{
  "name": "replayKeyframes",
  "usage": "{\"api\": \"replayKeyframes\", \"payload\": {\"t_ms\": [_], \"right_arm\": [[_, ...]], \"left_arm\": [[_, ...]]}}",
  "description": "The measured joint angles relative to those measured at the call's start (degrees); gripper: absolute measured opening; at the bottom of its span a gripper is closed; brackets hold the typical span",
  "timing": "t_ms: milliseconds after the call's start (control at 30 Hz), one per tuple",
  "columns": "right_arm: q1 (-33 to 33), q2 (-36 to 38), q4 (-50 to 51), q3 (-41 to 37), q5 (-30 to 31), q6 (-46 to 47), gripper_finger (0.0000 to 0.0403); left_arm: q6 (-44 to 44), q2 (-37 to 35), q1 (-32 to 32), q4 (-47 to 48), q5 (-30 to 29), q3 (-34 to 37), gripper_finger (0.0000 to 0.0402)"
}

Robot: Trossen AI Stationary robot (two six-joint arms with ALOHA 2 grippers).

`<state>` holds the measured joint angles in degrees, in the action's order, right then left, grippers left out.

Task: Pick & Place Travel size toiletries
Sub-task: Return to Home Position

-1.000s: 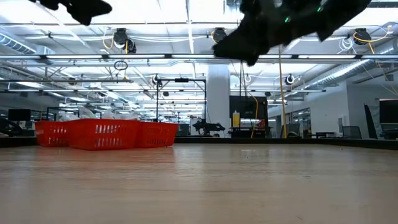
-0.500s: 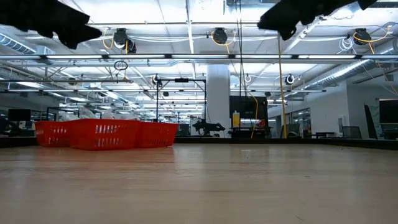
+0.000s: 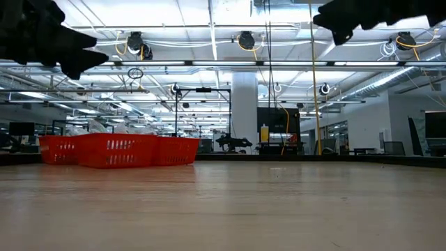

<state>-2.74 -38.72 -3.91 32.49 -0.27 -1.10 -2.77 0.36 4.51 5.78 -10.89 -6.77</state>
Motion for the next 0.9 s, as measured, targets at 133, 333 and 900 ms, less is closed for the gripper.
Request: {"api": "replayKeyframes", "payload": {"t_ms": [133, 333, 900], "right_arm": [[-0.01, 4.29, -7.52, -6.53, -0.02, 0.41, 0.0116], [-0.01, 6.88, -18.04, -15.01, -0.02, 0.62, 0.0116], [0.02, 29.98, -9.53, -21.79, -2.84, -0.58, 0.0116]], "left_arm": [[-0.85, 0.0, -1.1, -2.58, 0.39, 3.19, 0.0271], [-0.54, 0.44, -2.25, -8.76, 1.56, 5.87, 0.0271], [-0.97, 0.42, -2.61, -8.06, 3.6, 5.87, 0.0271]]}}
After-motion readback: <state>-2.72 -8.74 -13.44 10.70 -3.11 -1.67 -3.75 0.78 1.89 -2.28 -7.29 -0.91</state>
